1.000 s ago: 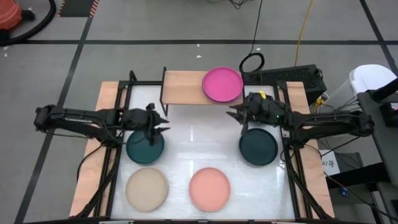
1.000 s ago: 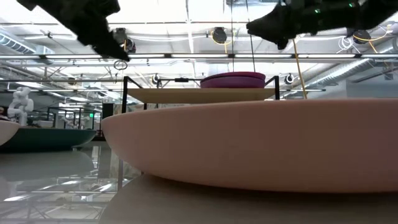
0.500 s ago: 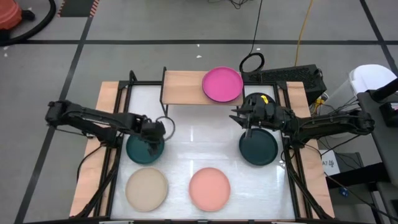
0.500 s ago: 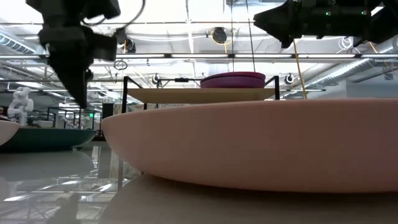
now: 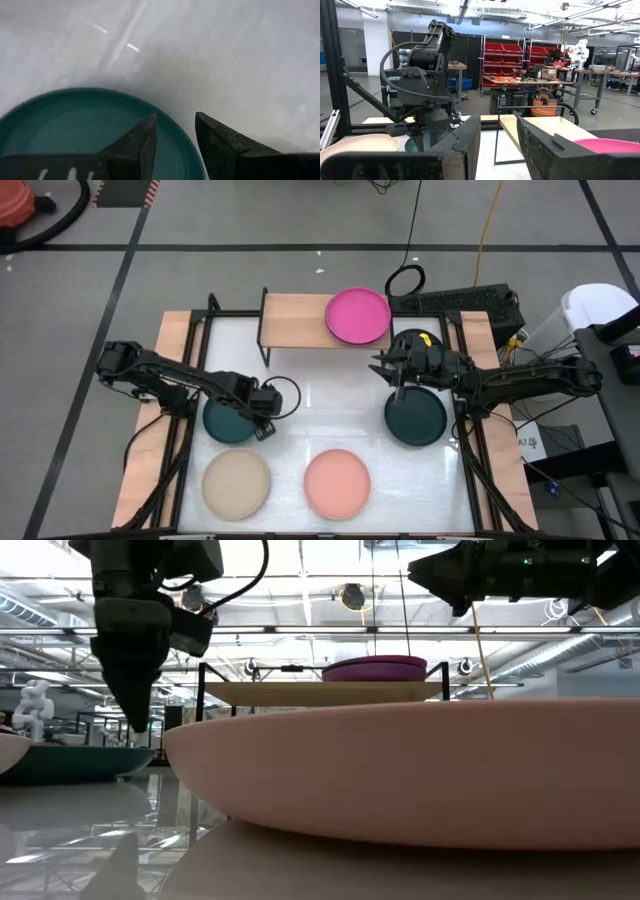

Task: Place and stack plates onto a shelf
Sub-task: Stack the green plate on top of the pink plate on the shelf

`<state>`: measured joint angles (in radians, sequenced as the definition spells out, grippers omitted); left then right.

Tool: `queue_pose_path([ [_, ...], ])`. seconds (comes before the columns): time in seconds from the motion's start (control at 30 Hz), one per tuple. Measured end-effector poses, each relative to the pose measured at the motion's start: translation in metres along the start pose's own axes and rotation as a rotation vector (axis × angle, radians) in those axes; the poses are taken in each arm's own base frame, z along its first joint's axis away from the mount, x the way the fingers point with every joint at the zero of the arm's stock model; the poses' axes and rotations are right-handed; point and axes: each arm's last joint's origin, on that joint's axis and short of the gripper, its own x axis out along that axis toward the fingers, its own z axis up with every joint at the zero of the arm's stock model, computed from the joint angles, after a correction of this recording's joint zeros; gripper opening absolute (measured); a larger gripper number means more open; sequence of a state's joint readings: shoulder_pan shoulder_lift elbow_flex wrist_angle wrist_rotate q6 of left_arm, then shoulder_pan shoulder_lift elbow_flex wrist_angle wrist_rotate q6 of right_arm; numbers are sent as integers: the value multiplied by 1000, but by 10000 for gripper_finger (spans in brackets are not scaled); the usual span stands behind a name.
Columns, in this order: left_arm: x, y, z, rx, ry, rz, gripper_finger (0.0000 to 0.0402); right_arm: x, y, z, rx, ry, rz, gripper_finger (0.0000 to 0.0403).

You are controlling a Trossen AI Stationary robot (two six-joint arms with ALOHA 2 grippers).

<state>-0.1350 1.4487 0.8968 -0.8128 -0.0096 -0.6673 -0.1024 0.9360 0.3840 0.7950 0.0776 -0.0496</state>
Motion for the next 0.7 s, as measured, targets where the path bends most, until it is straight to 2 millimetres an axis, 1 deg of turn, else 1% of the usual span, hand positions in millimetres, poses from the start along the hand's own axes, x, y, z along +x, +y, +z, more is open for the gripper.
queue_pose_path([
  [0.23,3,0,-2,-109,-1,22,140,0,0,0,3,3,0,110],
  [0.37,9,-3,-3,-108,16,37,140,0,0,-1,3,7,1,110],
  [0.7,40,-5,-3,-87,118,123,140,0,0,-1,7,10,1,110],
])
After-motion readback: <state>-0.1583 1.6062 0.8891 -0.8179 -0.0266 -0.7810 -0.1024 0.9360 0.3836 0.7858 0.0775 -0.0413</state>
